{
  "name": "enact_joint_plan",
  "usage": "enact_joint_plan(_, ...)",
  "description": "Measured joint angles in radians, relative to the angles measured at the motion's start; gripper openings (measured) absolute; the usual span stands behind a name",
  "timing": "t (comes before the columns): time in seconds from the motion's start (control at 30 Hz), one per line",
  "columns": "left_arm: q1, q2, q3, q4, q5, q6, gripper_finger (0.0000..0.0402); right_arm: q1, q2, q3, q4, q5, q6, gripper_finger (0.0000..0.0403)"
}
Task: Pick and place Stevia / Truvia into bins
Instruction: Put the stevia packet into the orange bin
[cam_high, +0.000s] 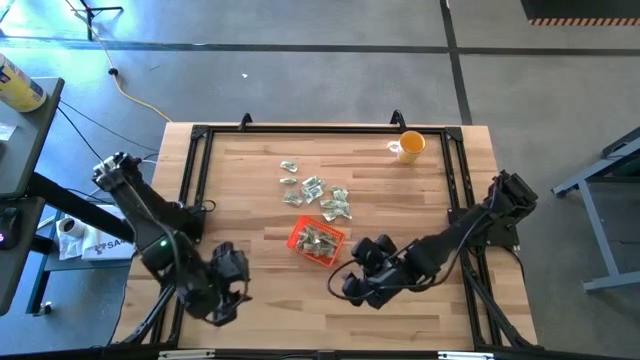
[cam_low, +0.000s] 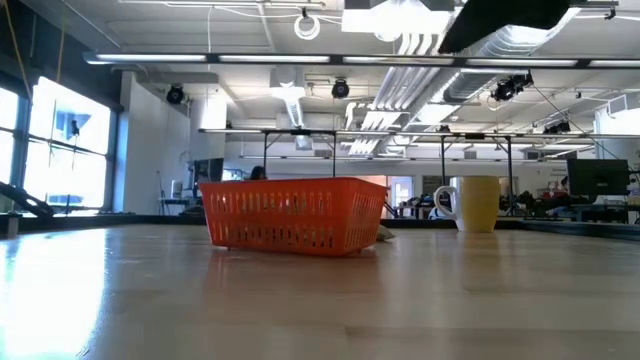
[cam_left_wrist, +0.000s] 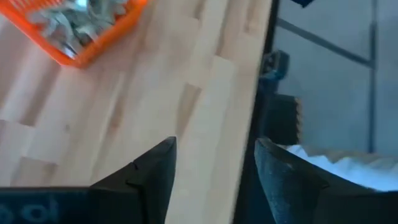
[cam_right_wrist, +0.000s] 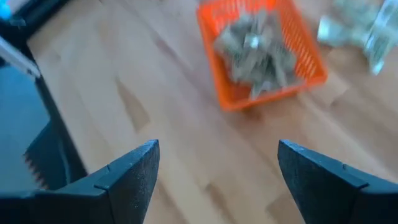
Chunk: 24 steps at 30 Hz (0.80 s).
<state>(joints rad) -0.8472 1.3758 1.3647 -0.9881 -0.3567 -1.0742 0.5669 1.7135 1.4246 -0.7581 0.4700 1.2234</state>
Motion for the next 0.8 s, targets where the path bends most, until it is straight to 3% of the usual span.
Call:
enact_joint_plan(0.13,-0.061,0.004,0.0,0.007,0.045,-0.073,0.0236,-0.004,0.002,0.0,0.0,-0.118,0.029,0.0316)
enact_joint_plan(0.37,-0.109,0.003,0.0,0.017,0.073,-0.083,0.0234,-0.004,0.002,0.0,0.0,-0.181,0.11,0.0316)
enact_joint_plan(0.8,-0.108,0.003,0.0,0.053,0.111,-0.097,0.0232,-0.006,0.003,0.0,-0.008,-0.141,0.084,0.0316)
